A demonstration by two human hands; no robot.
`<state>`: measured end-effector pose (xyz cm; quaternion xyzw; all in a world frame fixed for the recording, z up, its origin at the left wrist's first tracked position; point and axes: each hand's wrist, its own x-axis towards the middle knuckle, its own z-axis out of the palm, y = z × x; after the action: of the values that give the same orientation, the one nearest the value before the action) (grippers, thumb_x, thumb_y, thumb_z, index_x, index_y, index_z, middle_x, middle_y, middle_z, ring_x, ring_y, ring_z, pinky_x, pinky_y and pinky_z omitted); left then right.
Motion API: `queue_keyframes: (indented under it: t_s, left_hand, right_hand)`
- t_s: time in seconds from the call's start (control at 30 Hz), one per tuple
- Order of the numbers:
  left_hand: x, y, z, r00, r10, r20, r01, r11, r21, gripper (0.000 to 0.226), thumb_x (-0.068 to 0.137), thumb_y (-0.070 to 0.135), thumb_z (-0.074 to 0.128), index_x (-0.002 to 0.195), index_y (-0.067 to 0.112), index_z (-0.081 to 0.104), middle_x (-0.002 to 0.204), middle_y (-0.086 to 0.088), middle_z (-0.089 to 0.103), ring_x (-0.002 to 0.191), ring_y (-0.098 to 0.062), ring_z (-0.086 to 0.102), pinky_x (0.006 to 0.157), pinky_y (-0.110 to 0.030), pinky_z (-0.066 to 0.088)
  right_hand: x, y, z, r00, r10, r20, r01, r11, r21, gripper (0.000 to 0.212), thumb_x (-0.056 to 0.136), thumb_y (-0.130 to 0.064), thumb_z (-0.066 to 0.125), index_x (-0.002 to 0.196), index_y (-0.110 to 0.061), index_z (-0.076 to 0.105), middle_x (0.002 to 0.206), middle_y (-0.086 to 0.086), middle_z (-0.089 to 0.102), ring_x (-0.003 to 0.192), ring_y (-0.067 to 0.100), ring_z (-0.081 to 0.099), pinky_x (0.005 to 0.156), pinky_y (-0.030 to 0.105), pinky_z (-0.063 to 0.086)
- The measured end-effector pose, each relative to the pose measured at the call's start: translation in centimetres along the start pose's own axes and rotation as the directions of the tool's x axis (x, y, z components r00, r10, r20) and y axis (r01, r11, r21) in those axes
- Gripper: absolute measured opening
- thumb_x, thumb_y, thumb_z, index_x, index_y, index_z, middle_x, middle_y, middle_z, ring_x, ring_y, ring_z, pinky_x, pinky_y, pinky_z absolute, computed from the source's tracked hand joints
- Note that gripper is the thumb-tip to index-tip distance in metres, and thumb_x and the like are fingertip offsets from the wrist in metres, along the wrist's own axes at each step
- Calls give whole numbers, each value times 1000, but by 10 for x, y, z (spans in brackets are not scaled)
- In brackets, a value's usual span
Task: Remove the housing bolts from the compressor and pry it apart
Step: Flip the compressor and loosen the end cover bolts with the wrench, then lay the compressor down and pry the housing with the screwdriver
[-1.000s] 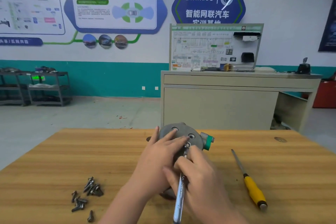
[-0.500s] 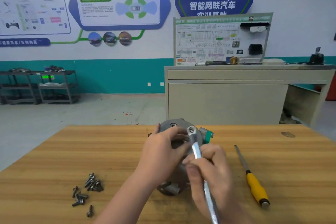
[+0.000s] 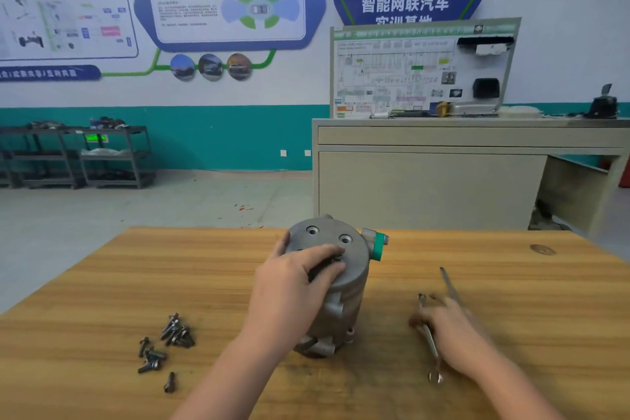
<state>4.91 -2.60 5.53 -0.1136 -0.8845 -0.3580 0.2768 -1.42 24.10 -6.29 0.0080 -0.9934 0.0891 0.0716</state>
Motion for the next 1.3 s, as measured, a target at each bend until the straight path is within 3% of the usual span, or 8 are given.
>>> queue_keyframes:
  t_s: [0.23,0.33,0.47,0.57,0.7,0.83,0.97,1.3]
  left_hand:
    - [5,-4,-1,1000,1,31,1,998,-57,22,83,38,73,104,43,73,112,19,70,143,-13,29,105,-22,32]
    - [6,-4,-2,999,10,44,-8,998,-64,22,83,37,73,104,42,73,111,20,70,143,-13,29,108,-26,32]
    - [3,0,-2,1000,22,15,-20,996,-91,24,82,31,75,105,38,74,111,20,69,136,-4,29,110,-22,27]
    - [1,13,-6,999,3,-54,-23,929,-368,28,81,19,76,93,44,75,94,32,68,120,6,48,103,-16,39]
    - [15,-6,-33,936,-193,-294,-60,735,-675,20,85,12,70,90,31,73,88,12,75,86,0,69,73,-9,50]
    - [19,-103,-61,852,-360,-380,324,933,-158,16,93,31,61,95,25,75,89,2,75,75,-23,67,57,-27,44]
    - [-4,-202,-79,741,-508,-439,638,737,224,23,97,32,56,86,25,75,66,-7,67,60,-30,59,52,-28,41]
    - [-25,-257,-54,676,-705,-216,725,580,371,23,95,33,58,105,22,76,109,-14,70,104,-37,61,82,-36,48]
  right_hand:
    - [-1,-23,-21,998,21,55,-31,981,194,64,91,-22,49,139,-58,28,150,-8,40,146,20,19,115,48,22]
    - [-18,-62,-40,970,-236,57,99,599,794,92,65,-45,68,139,-58,16,149,-21,31,139,-6,23,110,27,27]
    - [-21,-107,-32,955,-279,-105,188,290,938,119,45,-42,87,138,-48,14,137,-27,37,108,-28,44,80,3,44]
    - [-19,-120,-17,959,-223,-172,201,114,973,118,35,-31,93,132,-39,25,134,-5,49,108,-6,60,76,13,51]
    - [-16,-119,-13,971,-177,-158,183,132,974,115,32,-43,91,129,-42,30,140,-6,45,125,5,50,97,26,48]
    - [-18,-120,-4,975,-149,-167,200,239,950,112,31,-47,91,120,-63,27,127,-36,44,121,-7,44,95,15,40]
    - [-20,-124,-3,972,-156,-177,212,243,947,114,29,-52,94,119,-67,26,124,-41,43,115,-19,41,85,7,39]
    - [-21,-126,-6,969,-165,-181,220,263,939,108,37,-43,93,118,-70,27,111,-56,41,107,-31,38,79,-4,36]
